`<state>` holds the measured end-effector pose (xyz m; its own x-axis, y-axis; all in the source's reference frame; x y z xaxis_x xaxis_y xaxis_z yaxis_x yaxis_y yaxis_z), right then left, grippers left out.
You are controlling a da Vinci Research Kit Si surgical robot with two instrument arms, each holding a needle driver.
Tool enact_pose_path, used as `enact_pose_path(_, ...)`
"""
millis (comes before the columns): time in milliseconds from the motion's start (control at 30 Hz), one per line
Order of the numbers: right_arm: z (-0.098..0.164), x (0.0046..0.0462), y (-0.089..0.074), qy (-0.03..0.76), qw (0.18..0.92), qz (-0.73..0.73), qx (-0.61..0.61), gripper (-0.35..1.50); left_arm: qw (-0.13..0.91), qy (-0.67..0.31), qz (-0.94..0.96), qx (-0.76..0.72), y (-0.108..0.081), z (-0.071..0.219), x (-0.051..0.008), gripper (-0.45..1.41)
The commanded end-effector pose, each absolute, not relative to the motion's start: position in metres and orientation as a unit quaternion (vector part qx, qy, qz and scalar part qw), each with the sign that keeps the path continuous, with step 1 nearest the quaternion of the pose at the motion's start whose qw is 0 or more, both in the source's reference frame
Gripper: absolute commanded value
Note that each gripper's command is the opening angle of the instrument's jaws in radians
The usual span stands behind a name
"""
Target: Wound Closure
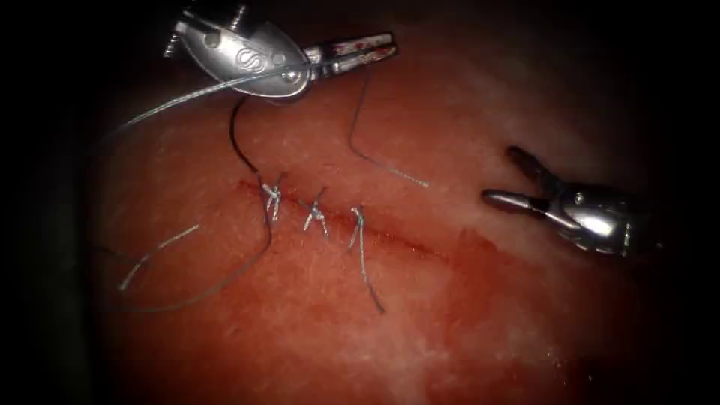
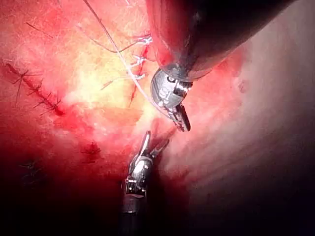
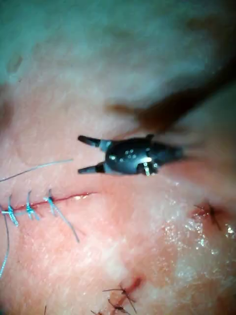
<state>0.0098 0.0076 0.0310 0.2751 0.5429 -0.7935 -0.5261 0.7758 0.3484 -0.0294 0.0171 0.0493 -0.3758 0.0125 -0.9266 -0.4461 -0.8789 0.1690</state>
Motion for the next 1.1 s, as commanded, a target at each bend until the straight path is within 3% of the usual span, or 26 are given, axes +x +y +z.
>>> enact_pose_path(33,0.032,0.0096,0.007,0.496,0.799,0.340,0.007,1.47,0.148,0.196,0.804,-0.542,0.016,0.050,-0.0295,-0.45)
enact_pose_path(433,0.032,0.0113,0.007,0.504,0.796,0.334,0.017,1.47,0.183,0.165,0.797,-0.551,0.014,0.050,-0.0249,-0.45)
enact_pose_path(700,0.032,0.0118,0.006,0.508,0.794,0.332,0.017,1.47,0.164,0.009,0.694,-0.701,0.007,0.040,-0.0228,-0.45)
enact_pose_path(1100,0.033,0.0134,0.006,0.508,0.798,0.322,0.029,1.47,0.125,-0.024,0.639,-0.759,-0.002,0.034,-0.0336,-0.45)
